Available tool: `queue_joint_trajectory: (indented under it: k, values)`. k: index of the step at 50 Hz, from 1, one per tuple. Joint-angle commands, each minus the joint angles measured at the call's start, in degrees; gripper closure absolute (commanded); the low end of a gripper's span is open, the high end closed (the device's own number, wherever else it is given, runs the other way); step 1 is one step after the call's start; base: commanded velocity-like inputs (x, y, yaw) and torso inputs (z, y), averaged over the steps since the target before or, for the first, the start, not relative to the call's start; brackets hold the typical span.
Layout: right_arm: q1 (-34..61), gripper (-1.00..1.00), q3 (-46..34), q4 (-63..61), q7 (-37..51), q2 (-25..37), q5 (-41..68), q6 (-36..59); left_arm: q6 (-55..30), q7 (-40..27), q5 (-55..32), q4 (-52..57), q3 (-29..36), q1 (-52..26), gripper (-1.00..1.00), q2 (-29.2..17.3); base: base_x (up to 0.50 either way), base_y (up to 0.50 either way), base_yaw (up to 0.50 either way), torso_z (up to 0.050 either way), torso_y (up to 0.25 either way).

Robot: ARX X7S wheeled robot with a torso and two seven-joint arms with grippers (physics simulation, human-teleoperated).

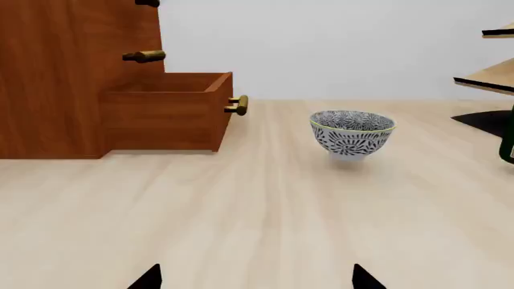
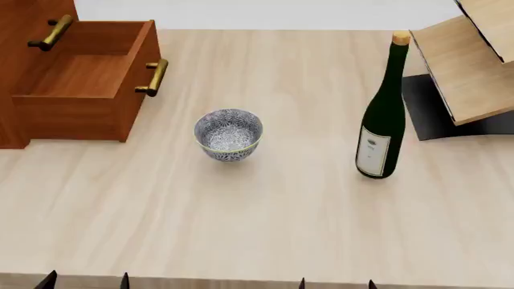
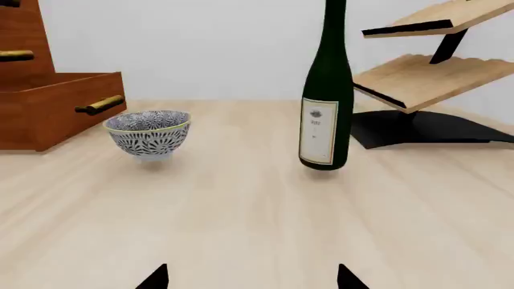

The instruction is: Close the bottom drawer of the cabinet and open the top drawer.

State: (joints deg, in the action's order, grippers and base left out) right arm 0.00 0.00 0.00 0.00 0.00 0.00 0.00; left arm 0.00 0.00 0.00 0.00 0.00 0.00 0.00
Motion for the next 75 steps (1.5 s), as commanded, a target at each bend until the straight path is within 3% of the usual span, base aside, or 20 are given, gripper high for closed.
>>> queue_joint_trajectory:
  k: [1,4,9,16,24,27,32,34,39,53,55,56,57,61,62,67,75]
  values:
    - [0.00,-1.00,-0.72,0.00,0.72,0.54,0.54,0.00,0.00,-0.64,-0.56,0.00,0.64,0.00,-1.00,-0.57,0.00,0.00,0.00,0.000,0.000]
    - [-0.04,-1.00,-1.18,-1.12,1.43,1.20,1.80,2.34,-10.43,0.11,-3.25,7.58,0.73,1.24,-1.00,-1.52,0.00,0.00,0.00,0.000,0.000]
    - [1.54,-1.00,-1.54,-4.08,5.21,2.00,0.92,7.75,-19.46,-1.21,-5.02,17.68,1.31,2.10,-1.00,-2.81,0.00,0.00,0.00,0.021,0.030]
    - [3.08,-1.00,-2.14,-13.12,6.50,3.71,0.76,15.52,-23.76,-3.21,-3.13,22.25,2.65,0.14,-1.00,-4.47,0.00,0.00,0.00,0.048,0.070]
    - [7.12,-1.00,-2.18,-23.85,6.83,6.09,0.44,26.12,-42.74,-4.72,-2.51,35.23,4.84,-8.89,-1.00,-5.49,0.00,0.00,0.00,0.048,0.071]
    - [9.14,-1.00,-2.55,-26.35,7.02,6.88,-0.19,29.01,-40.35,-4.62,-2.59,33.33,5.65,-8.69,-1.00,-5.65,0.00,0.00,0.00,0.048,0.071]
    - [13.22,-1.00,-2.51,-31.32,6.12,7.88,0.70,36.76,-48.85,-5.01,-3.42,36.28,5.98,-14.56,-1.00,-5.24,0.00,0.00,0.00,0.048,0.071]
    - [14.74,-1.00,-2.78,-32.88,5.89,8.32,0.69,39.24,-56.44,-4.83,-4.54,39.25,5.59,-18.90,-1.00,-4.83,0.00,0.00,0.00,0.048,0.071]
    - [19.41,-1.00,-0.97,-34.30,4.63,8.33,3.25,44.88,-58.91,-6.06,-4.91,39.30,5.64,-22.97,-1.00,-3.85,0.00,0.00,0.00,0.048,0.070]
    - [17.95,-1.00,0.15,-30.25,4.84,7.52,5.45,41.02,-55.75,-7.11,-7.08,36.92,5.52,-21.70,-1.00,-3.60,0.00,0.00,0.00,0.043,0.063]
    - [17.74,-1.00,-1.37,-31.97,4.94,8.60,4.18,40.16,-49.83,-12.69,1.43,34.39,9.99,-21.73,-1.00,-8.34,0.00,0.00,0.00,0.000,0.000]
    - [17.74,-1.00,-1.98,-32.30,5.45,8.95,3.27,39.89,-50.22,-12.36,0.20,33.96,8.07,-21.74,-1.00,-7.88,0.00,0.00,0.00,0.000,0.000]
    - [17.95,-1.00,-3.09,-33.15,6.27,9.52,1.70,39.94,-52.06,-10.38,-5.55,34.48,-0.23,-22.59,-1.00,-5.25,0.00,0.00,0.00,0.000,0.000]
    - [18.45,-1.00,-4.10,-35.38,6.10,9.87,1.70,41.49,-48.28,-11.66,-6.47,35.86,-8.48,-21.85,-1.00,-6.29,0.00,0.00,0.00,0.000,0.000]
    - [18.49,-1.00,-4.64,-35.60,6.35,10.10,1.17,41.60,-52.87,-12.01,-7.51,37.76,-10.92,-24.42,-1.00,-6.72,0.00,0.00,0.00,0.000,0.000]
    - [18.26,-1.00,-7.93,-33.80,8.81,11.41,-3.03,39.69,-52.15,-13.41,-12.56,38.04,-25.10,-26.33,-1.00,-3.43,0.00,0.00,0.00,0.000,0.000]
    - [18.55,-1.00,-9.05,-36.84,9.10,11.75,-3.60,40.54,-44.57,-18.14,-11.10,39.89,-29.31,-24.55,-1.00,-1.79,0.00,0.00,0.00,0.000,0.000]
